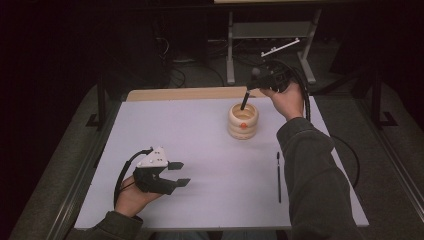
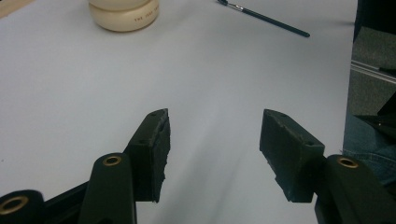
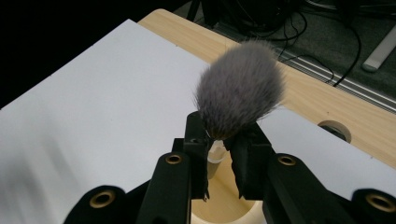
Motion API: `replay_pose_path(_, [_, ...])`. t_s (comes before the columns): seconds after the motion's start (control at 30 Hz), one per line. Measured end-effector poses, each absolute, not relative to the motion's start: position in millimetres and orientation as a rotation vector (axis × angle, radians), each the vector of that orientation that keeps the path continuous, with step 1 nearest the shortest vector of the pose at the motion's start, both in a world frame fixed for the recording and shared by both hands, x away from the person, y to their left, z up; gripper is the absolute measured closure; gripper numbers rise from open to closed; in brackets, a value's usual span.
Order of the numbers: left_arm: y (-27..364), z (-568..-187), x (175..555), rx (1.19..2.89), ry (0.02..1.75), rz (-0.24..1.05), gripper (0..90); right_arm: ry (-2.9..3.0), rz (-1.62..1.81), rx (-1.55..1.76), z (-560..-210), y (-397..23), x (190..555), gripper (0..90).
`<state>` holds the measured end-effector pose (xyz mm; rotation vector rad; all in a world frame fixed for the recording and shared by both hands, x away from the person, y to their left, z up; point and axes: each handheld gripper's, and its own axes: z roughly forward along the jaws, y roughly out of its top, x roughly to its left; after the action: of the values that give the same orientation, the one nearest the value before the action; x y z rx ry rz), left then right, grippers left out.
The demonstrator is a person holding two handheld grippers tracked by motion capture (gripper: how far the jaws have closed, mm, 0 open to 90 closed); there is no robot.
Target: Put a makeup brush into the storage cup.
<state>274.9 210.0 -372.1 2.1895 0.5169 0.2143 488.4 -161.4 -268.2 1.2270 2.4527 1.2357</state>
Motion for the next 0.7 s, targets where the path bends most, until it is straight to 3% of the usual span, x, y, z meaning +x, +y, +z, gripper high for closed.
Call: replay_pose_path(0.7, [211.1, -371.1, 274.5, 2.191, 0.517, 0.217, 42.1, 2.445, 1.217, 1.267, -283.8, -161.3, 490.8, 76.0])
